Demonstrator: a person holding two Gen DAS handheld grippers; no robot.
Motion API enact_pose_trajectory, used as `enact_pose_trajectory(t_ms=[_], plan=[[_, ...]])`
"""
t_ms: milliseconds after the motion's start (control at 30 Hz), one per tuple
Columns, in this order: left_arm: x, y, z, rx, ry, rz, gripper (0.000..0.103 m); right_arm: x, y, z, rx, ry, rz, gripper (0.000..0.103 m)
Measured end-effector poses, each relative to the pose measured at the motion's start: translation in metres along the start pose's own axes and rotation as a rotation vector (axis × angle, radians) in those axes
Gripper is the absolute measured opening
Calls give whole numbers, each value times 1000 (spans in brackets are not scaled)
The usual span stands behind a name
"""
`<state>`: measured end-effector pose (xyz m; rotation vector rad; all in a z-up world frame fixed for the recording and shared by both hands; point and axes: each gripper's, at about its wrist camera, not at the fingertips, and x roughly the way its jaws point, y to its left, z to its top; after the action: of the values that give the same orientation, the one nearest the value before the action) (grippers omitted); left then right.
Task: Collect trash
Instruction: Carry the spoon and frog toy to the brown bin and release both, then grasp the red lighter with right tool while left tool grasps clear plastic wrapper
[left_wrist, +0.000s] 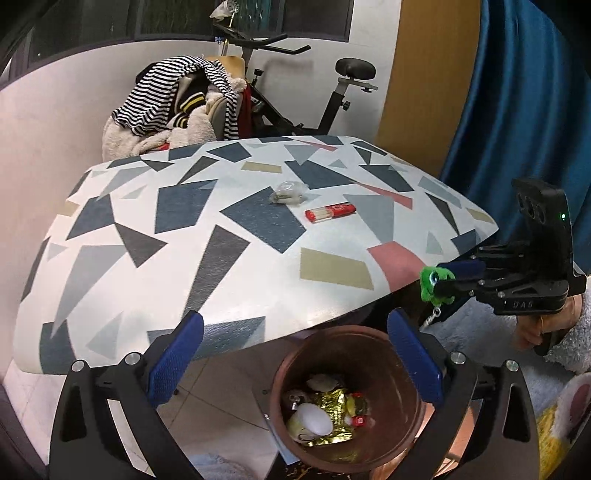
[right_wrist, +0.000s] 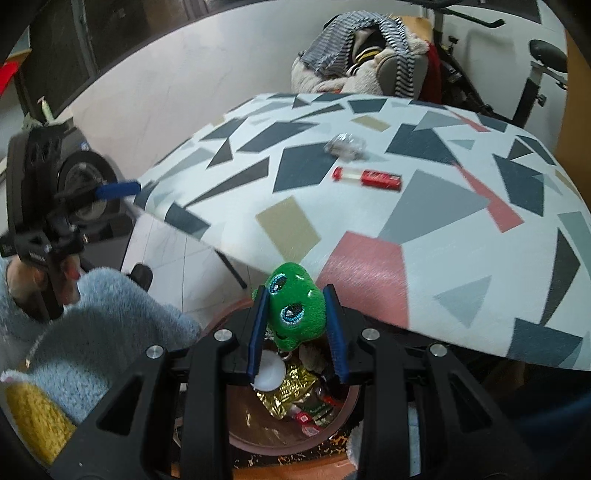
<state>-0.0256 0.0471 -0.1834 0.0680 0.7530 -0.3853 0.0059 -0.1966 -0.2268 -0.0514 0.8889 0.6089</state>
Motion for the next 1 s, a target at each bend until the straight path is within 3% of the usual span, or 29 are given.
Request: enact_pose_trajectory(t_ms=[267,433,467,500,567,1000], plan=[[-2,5,-8,-22,4,17,97,21,14,-10,-32,78,6,33],[-1,5,-11,-22,7,22,97,35,19,-12,-34,139,-52,40],[-1,5,-11,-23,7,22,97,36,19,-12,-34,138,-58,50],[0,6,-11,-24,9,20,97,36,19,-13,-35,135,-68,72],[2,6,-12,-19,16,18,97,34,18,-14,-38,123,-69,93],[14,15,4,-36,-19,35,97,32,-3,9,-34,92,-126,97]])
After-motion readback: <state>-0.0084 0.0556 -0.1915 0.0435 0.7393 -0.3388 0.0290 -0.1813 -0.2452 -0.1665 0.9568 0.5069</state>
